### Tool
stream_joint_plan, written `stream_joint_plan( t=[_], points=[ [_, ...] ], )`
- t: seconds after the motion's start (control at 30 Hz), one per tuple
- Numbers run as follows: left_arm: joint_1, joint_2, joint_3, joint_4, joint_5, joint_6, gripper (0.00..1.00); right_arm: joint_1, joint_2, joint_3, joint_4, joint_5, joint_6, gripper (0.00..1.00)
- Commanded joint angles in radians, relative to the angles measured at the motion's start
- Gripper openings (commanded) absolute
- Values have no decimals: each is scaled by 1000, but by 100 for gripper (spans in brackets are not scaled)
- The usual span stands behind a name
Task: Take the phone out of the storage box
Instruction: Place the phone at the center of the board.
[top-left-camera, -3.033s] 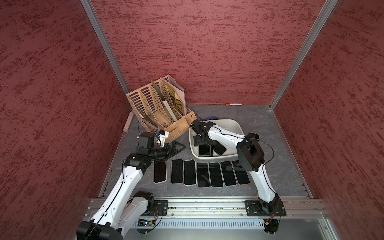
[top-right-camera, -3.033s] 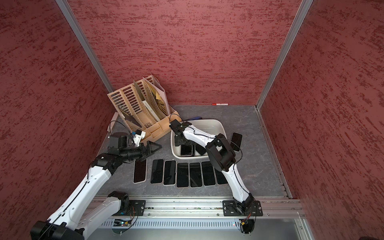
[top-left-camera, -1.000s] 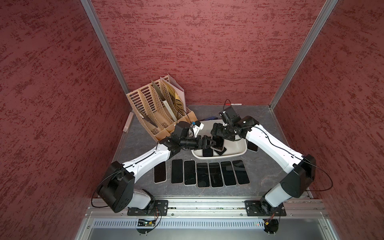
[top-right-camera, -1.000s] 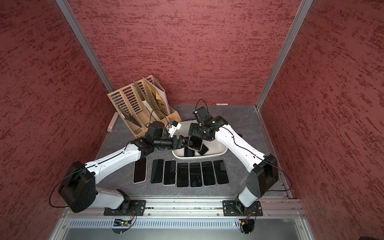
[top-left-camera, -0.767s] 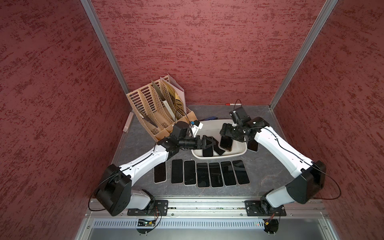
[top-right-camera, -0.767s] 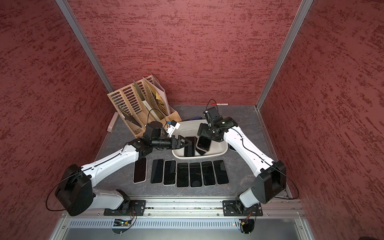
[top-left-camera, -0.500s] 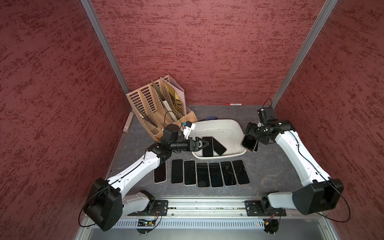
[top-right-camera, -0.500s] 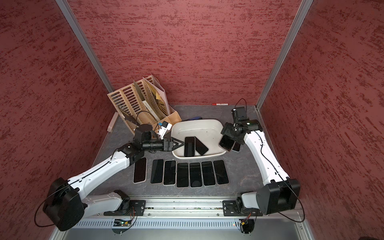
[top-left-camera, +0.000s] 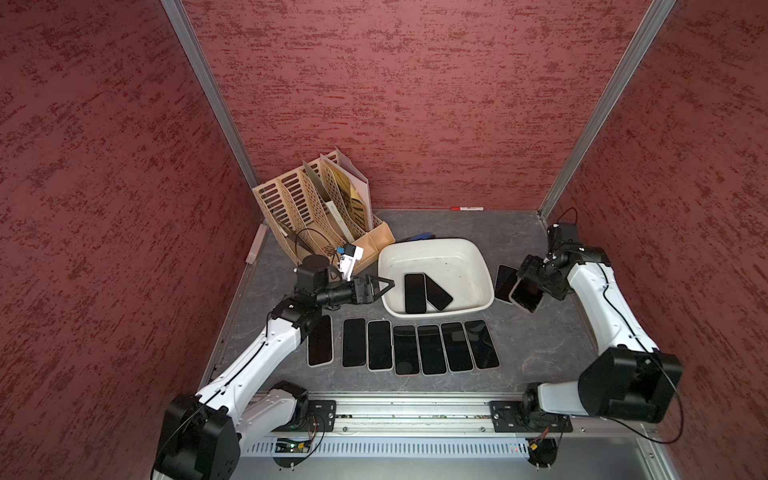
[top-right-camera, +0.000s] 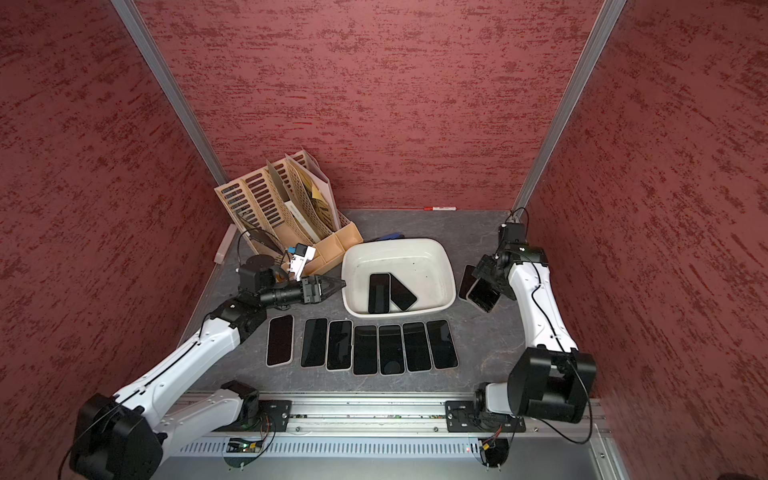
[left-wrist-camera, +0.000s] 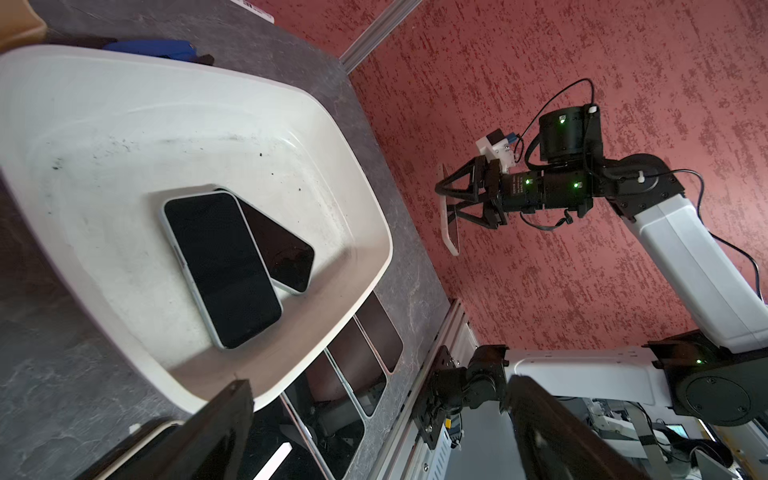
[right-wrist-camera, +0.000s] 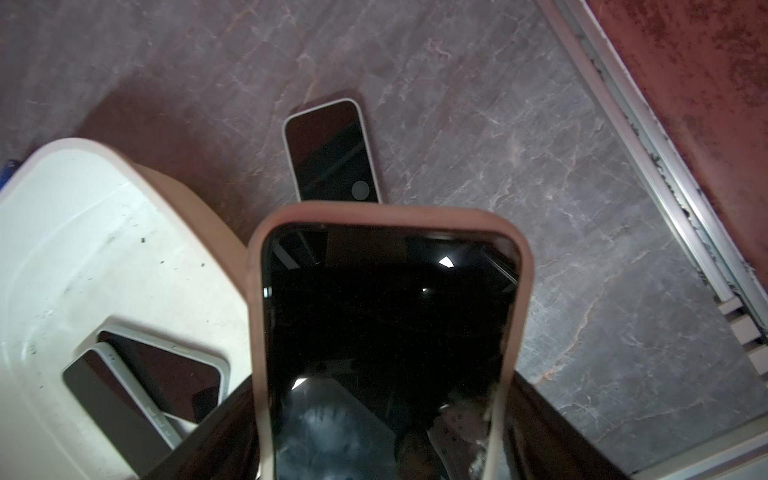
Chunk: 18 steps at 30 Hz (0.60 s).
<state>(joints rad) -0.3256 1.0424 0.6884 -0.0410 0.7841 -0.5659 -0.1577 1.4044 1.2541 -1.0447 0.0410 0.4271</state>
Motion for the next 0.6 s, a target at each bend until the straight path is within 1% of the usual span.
stream_joint_plan(
  t=[0.0,0.1,0.13,0.37,0.57],
  points=[
    [14,-15,-7,-28,12,49,100,-25,21,9,74,80,-42,74],
    [16,-12,-12,-45,-7,60,100,-37,47,3,110,124,-61,74],
    [19,-10,-12,-53,-16,65,100,-44,85,2,121,125,-66,74],
    [35,7,23,-180,-101,141,100,-74,211,5,196,152,-106,74],
    [61,10,25,-231,-145,150,100,-96,308,25,215,164,-139,74]
  ],
)
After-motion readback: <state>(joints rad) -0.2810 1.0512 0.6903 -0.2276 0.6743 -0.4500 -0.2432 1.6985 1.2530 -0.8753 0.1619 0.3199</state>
